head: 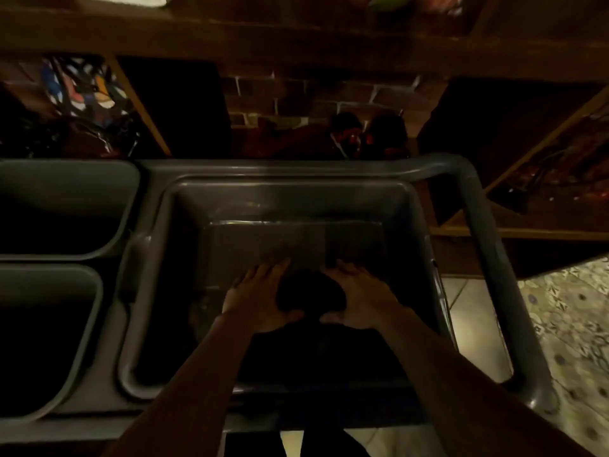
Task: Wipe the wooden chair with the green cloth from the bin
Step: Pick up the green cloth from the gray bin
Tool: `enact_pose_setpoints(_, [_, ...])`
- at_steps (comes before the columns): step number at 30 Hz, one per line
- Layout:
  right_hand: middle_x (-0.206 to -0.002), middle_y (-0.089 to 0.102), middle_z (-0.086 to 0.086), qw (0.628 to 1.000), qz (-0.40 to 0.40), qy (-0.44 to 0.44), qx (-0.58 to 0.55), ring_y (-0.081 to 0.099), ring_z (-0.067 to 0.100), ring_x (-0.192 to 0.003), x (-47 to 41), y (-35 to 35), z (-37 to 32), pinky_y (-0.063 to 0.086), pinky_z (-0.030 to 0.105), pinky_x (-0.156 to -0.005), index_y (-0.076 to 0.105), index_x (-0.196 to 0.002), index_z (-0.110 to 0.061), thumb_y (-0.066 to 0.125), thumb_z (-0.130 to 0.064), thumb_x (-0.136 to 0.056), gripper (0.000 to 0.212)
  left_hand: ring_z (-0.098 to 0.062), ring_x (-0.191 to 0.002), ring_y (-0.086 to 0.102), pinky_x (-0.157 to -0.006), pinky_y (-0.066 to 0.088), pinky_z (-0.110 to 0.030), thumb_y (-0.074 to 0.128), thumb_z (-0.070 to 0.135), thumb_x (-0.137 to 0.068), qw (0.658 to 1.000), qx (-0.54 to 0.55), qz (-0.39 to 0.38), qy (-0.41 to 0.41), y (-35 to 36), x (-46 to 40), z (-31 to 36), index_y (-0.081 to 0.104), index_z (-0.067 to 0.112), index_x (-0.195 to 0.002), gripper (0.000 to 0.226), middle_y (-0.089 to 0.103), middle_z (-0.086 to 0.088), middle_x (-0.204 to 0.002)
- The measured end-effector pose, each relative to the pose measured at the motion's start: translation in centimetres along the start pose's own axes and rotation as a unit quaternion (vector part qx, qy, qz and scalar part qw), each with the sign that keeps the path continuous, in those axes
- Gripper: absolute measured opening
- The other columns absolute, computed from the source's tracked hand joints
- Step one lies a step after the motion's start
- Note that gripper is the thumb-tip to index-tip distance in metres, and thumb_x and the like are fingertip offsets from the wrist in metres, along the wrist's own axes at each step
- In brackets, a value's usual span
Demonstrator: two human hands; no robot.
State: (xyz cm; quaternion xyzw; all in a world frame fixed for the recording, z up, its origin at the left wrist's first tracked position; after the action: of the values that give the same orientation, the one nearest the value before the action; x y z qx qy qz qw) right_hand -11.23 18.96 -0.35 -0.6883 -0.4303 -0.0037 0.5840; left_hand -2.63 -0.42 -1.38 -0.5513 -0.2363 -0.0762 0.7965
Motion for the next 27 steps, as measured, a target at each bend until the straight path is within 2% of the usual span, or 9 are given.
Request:
enact_pose_setpoints(3, [-0.167, 0.011, 0.002, 0.998, -0.067, 0.001, -0.006, 0.020, 0.033, -0.149, 0.1, 2.3, 0.2, 0.033, 0.051, -0.115, 0.016, -0.156, -0.041, 0.080, -0.051, -0.076, 0.103, -0.028, -0.153, 0.017, -0.118, 0.026, -0.048, 0.068, 0.067, -0.074, 0.998, -0.001, -0.058, 0.015, 2.2, 0.3, 0.2, 0.001, 0.042, -0.158, 0.111, 0.009, 0.003, -0.169])
enact_pose_setpoints(5, [-0.167, 0.012, 0.003, 0.997, -0.074, 0.002, -0.006, 0.024, 0.035, -0.147, 0.0, 3.8, 0.4, 0.035, 0.052, -0.114, 0.017, -0.156, -0.041, 0.078, -0.037, -0.083, 0.096, -0.029, -0.152, 0.021, -0.116, 0.030, -0.048, 0.071, 0.056, -0.077, 0.998, -0.007, -0.064, 0.022, 3.6, 0.4, 0.3, 0.003, 0.041, -0.158, 0.107, 0.014, 0.004, -0.168])
enact_pose_setpoints(7, [-0.166, 0.019, 0.004, 0.998, -0.056, -0.005, -0.005, 0.030, 0.036, -0.144, -0.1, 4.8, 0.2, 0.038, 0.049, -0.112, 0.023, -0.155, -0.039, 0.073, -0.024, -0.088, 0.084, -0.029, -0.149, 0.027, -0.113, 0.036, -0.046, 0.071, 0.050, -0.080, 0.997, -0.024, -0.067, 0.025, 4.7, 0.5, 0.6, 0.008, 0.040, -0.158, 0.101, 0.022, 0.005, -0.166])
enact_pose_setpoints(10, [-0.151, 0.043, 0.006, 1.000, -0.001, -0.007, 0.006, 0.045, 0.037, -0.131, -0.4, 4.8, -0.3, 0.047, 0.045, -0.101, 0.043, -0.146, -0.034, 0.063, -0.022, -0.093, 0.058, -0.028, -0.142, 0.038, -0.100, 0.046, -0.044, 0.068, 0.041, -0.087, 0.997, -0.036, -0.069, 0.014, 5.4, 0.5, 1.1, 0.025, 0.039, -0.154, 0.080, 0.035, 0.004, -0.158])
enact_pose_setpoints(14, [-0.134, 0.056, 0.009, 1.000, 0.026, 0.000, -0.002, 0.056, 0.035, -0.118, -0.3, 4.4, -0.5, 0.050, 0.041, -0.091, 0.057, -0.131, -0.026, 0.049, -0.016, -0.097, 0.036, -0.032, -0.129, 0.054, -0.093, 0.047, -0.043, 0.053, 0.027, -0.096, 0.998, -0.039, -0.052, 0.001, 5.1, 0.5, 1.5, 0.036, 0.035, -0.147, 0.054, 0.048, 0.000, -0.147])
enact_pose_setpoints(20, [-0.118, 0.061, 0.005, 0.997, 0.066, -0.015, -0.040, 0.063, 0.032, -0.106, 0.6, 1.4, -1.1, 0.053, 0.039, -0.083, 0.062, -0.114, -0.028, 0.058, -0.011, -0.087, 0.032, -0.034, -0.116, 0.063, -0.088, 0.049, -0.040, 0.050, 0.025, -0.096, 0.999, -0.028, -0.006, 0.022, 1.6, 0.5, 2.3, 0.051, 0.034, -0.132, 0.037, 0.064, -0.003, -0.130])
enact_pose_setpoints(23, [-0.112, 0.061, 0.003, 0.993, 0.108, -0.024, -0.047, 0.063, 0.031, -0.101, 0.9, -1.9, -1.9, 0.053, 0.036, -0.079, 0.063, -0.108, -0.028, 0.062, -0.009, -0.082, 0.033, -0.034, -0.114, 0.064, -0.089, 0.052, -0.042, 0.056, 0.022, -0.092, 0.999, -0.021, 0.020, 0.021, -1.8, 0.4, 2.5, 0.052, 0.035, -0.131, 0.041, 0.066, -0.002, -0.128])
enact_pose_setpoints(27, [-0.118, 0.062, 0.004, 0.983, 0.171, -0.044, -0.045, 0.062, 0.032, -0.107, 1.4, -7.5, -3.6, 0.053, 0.038, -0.084, 0.064, -0.109, -0.029, 0.066, -0.010, -0.081, 0.034, -0.031, -0.117, 0.063, -0.092, 0.052, -0.042, 0.062, 0.022, -0.090, 0.996, -0.045, 0.066, 0.027, -7.5, 0.1, 3.0, 0.052, 0.036, -0.132, 0.045, 0.064, -0.001, -0.132])
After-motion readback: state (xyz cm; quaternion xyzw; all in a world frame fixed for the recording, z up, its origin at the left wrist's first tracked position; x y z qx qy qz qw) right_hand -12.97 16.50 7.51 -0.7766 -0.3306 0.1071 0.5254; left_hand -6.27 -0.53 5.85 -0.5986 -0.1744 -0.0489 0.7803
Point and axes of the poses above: each hand's wrist, its own x-axis away from the middle knuckle, its own y-axis out of the palm, z = x × y, the point moved 3 cm from there along -x, towards the middle knuckle
